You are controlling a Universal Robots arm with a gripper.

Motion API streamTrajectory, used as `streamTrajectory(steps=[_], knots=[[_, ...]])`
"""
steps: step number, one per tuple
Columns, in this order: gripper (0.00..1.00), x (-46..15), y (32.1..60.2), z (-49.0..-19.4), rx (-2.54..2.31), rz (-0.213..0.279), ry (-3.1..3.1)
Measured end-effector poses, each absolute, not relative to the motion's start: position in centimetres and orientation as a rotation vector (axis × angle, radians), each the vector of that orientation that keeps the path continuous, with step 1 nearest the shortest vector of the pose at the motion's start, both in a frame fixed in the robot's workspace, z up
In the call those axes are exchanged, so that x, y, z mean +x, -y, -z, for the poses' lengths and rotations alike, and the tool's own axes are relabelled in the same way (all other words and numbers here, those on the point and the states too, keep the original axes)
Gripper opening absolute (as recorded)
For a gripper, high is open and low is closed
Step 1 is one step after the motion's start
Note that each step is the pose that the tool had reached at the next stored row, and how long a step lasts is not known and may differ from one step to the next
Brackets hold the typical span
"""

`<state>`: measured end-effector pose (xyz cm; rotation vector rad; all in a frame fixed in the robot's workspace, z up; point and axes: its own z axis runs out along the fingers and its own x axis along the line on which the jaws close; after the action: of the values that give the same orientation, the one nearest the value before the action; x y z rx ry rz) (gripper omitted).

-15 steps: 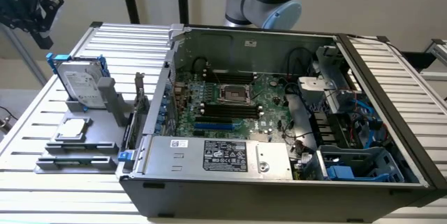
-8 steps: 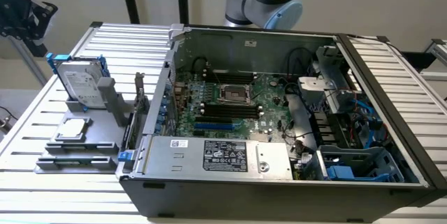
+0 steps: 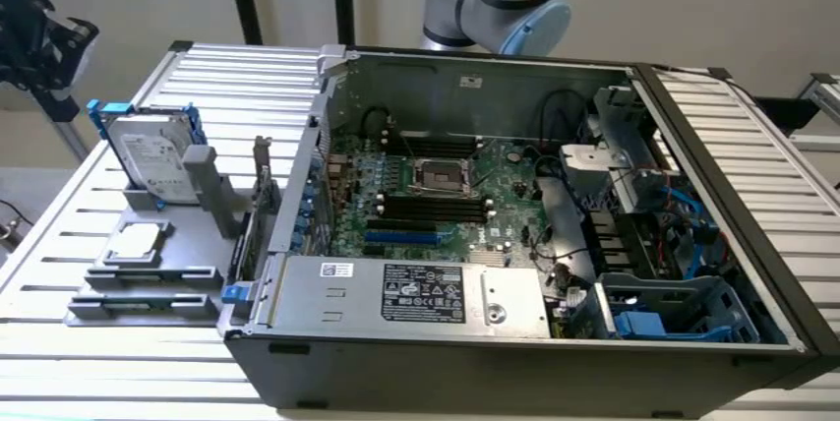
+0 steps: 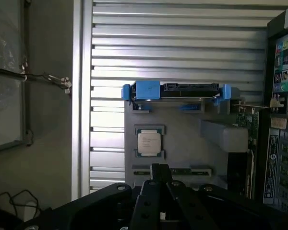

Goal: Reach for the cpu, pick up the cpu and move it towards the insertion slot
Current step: 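Pick up the cpu and move it towards the insertion slot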

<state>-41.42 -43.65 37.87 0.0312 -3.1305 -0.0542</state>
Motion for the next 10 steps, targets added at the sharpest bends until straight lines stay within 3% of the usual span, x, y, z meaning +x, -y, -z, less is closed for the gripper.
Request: streamTrajectory(steps=[8,10], knots=[[0.12,-41.43,43.72,-37.84,0.032,0.052,3.131],[0.24,-41.43,43.72,-37.84,0.032,0.052,3.130]])
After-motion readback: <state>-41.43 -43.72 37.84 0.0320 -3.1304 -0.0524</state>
